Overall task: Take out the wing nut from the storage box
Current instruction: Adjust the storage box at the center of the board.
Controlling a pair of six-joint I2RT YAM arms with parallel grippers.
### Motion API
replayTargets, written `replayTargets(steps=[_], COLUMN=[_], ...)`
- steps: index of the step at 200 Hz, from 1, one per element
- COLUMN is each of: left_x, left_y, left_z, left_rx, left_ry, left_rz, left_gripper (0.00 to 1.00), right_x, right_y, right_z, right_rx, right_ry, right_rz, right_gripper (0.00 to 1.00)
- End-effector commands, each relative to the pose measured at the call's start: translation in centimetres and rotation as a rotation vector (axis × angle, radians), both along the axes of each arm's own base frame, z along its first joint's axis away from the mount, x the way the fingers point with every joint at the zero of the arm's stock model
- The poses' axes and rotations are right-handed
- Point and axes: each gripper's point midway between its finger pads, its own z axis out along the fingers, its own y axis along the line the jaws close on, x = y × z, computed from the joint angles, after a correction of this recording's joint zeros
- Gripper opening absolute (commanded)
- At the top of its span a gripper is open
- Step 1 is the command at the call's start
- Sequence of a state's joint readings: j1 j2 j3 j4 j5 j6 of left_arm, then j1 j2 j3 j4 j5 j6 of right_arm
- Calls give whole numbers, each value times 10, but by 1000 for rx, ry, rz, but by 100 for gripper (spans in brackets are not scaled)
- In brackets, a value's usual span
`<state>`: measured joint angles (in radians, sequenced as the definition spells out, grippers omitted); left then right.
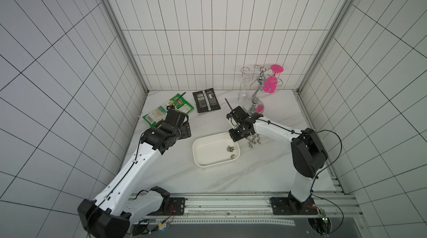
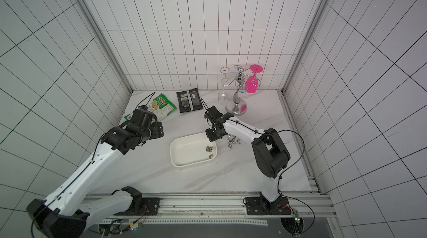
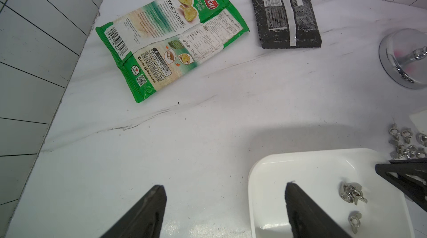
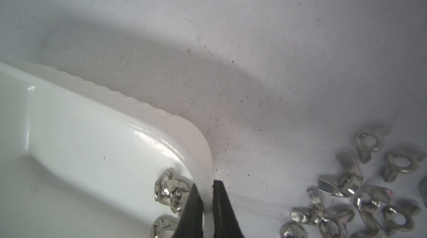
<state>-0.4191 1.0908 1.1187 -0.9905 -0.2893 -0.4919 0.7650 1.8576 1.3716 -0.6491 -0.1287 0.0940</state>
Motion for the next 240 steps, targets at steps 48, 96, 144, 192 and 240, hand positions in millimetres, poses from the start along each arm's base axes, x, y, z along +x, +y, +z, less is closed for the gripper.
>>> replayTargets(steps=[48,96,144,192,240], left_x=[0,3,1,4,1], left_y=[-11,-9,-4,0,7], left_z=[4,11,8,10,13], left_rx=[-14,-5,4,13,6], left_ry=[-15,-41,-54,-58,-64], left_rz=[-40,-23,-8,5,18], left_gripper=[84,84,84,84,84], right_x=[-11,0,7,-31,-76], right_y=[-3,-1,2,7,19], right_z=[-23,-16,40,61,38], right_rx=[-108,-160,-150,-131,-87], right_ry=[50,-19,-243,-307,-213], right_rz=[277,314,292,410,571], right_gripper=[8,22,40,46,39])
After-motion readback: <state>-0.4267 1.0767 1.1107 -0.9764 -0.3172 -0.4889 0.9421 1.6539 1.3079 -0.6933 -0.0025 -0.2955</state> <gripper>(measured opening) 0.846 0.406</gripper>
